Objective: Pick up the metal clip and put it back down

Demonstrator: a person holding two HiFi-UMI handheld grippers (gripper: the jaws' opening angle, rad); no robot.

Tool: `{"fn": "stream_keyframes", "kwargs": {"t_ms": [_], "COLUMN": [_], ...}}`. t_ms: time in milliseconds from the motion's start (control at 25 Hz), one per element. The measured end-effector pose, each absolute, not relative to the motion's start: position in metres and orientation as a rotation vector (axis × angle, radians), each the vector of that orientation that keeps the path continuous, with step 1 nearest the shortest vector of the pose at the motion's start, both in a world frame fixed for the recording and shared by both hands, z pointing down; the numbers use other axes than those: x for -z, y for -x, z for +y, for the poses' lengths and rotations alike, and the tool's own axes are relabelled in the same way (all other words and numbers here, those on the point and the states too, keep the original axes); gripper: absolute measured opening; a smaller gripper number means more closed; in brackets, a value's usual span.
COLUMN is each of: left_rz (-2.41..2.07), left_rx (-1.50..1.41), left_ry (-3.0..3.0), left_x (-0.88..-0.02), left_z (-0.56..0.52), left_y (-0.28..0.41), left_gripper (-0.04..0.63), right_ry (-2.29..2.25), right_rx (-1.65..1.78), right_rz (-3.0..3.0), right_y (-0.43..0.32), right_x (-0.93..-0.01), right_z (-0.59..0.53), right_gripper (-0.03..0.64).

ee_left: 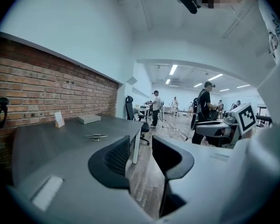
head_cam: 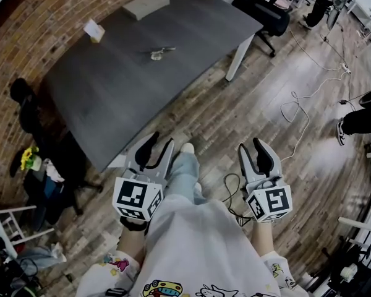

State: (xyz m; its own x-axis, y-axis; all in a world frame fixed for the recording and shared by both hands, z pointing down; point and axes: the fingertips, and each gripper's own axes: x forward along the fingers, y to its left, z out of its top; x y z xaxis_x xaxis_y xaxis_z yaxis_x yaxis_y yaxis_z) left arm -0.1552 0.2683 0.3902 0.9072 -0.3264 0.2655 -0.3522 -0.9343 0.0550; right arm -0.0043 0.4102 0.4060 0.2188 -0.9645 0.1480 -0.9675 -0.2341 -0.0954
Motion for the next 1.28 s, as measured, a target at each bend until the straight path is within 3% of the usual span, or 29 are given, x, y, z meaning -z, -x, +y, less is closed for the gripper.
{"fn": "stream_keyframes", "kwargs": {"t_ms": [720, 1280], "left_rz": [-0.566, -0.605], "left_rx": [-0.337, -0.354], "left_ry": [-2.973, -2.949], "left_x": [-0.372, -0.374], "left_z": [0.118, 0.05], "left_y": [0.059, 0.042], "left_gripper": [0.244, 0.272], "right_ry": [-2.385, -2.32], "right_rx": [-0.287, -0.314], "right_rz": [-1.976, -2.039], "right_y": [-0.094, -0.117], "right_x": [-0.392, -0.39], "right_z": [0.266, 0.184], "right_gripper": [0.245, 0.265]}}
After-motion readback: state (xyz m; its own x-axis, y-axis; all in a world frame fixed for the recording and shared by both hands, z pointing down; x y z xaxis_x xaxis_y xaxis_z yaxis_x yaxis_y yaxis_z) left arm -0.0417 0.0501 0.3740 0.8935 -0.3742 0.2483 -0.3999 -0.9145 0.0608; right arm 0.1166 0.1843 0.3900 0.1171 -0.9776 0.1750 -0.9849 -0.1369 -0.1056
